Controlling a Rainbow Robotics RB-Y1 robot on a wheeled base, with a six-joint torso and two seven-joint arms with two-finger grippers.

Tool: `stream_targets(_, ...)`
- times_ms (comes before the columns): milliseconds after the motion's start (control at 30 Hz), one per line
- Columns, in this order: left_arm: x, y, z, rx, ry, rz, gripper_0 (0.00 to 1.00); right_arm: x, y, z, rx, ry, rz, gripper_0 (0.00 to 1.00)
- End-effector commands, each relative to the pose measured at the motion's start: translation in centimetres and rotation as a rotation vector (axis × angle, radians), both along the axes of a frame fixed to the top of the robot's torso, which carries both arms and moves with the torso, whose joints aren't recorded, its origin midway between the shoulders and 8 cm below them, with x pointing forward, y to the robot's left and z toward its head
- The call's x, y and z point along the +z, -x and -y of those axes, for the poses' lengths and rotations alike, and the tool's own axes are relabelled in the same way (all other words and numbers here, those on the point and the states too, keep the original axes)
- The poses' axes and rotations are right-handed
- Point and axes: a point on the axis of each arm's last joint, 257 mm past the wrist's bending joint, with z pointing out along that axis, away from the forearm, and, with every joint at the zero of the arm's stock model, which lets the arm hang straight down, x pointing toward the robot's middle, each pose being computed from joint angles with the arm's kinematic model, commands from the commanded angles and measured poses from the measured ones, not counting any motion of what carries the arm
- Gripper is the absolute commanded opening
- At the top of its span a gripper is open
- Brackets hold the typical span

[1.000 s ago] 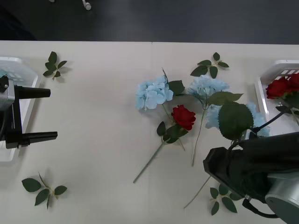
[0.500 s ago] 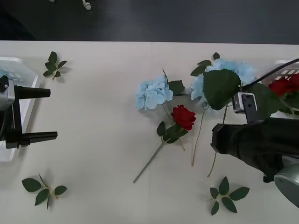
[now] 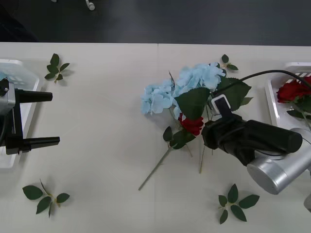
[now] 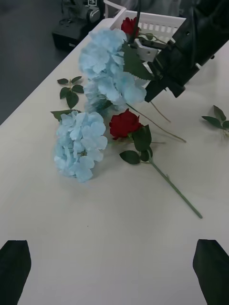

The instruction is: Put the red flowers into the right box and the blue flowers into the left box

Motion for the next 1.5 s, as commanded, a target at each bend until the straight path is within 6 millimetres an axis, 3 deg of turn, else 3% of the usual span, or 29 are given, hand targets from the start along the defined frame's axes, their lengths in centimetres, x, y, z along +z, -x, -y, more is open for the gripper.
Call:
stream_targets(33,-0.3,0.2,-1.0,0.021,-0.021,0.004,1.0,4.3,-3.6,-1.8,0.047,-0.041,0.137,0.0)
stream_targets(200,-0.3,0.2,-1.0,0.021,-0.021,0.004,1.0,11.7,-5.9,-3.6,0.107,-0.104,0.336,0.0)
stream_targets(300,-0.3,0.2,-1.0,0.021,-0.021,0.004,1.0,15.5,-5.9,-4.7,0.159,-0.14,0.429,0.0)
stream_targets(533,-0.3,0.2,-1.0,0.021,-0.021,0.004,1.0,19.7,-2.4,-5.8,0.288,-0.136,0.486,0.0)
stream_targets(700,-0.3,0.2,-1.0,0.021,-0.021,0.004,1.0,20.8,2.0,-7.5,0.41,-0.141,0.446,0.0)
stream_targets(867,-0.3,0.2,-1.0,0.021,-0.021,0.004,1.0,21.8,7.1,-11.0,0.535,-0.184,0.424,0.0)
stream_targets(1100,-0.3,0.2,-1.0,0.021,-0.021,0.004,1.0,22.2,11.3,-14.8,0.651,-0.26,0.442,0.0)
stream_targets(1333,-0.3,0.2,-1.0,0.021,-0.021,0.004,1.0,21.1,12.7,-18.3,0.739,-0.276,0.474,0.0)
stream_targets(1500,0.0,0.1,-0.3,0.018,0.027,0.005,1.0,20.4,12.2,-21.3,0.78,-0.309,0.48,0.0)
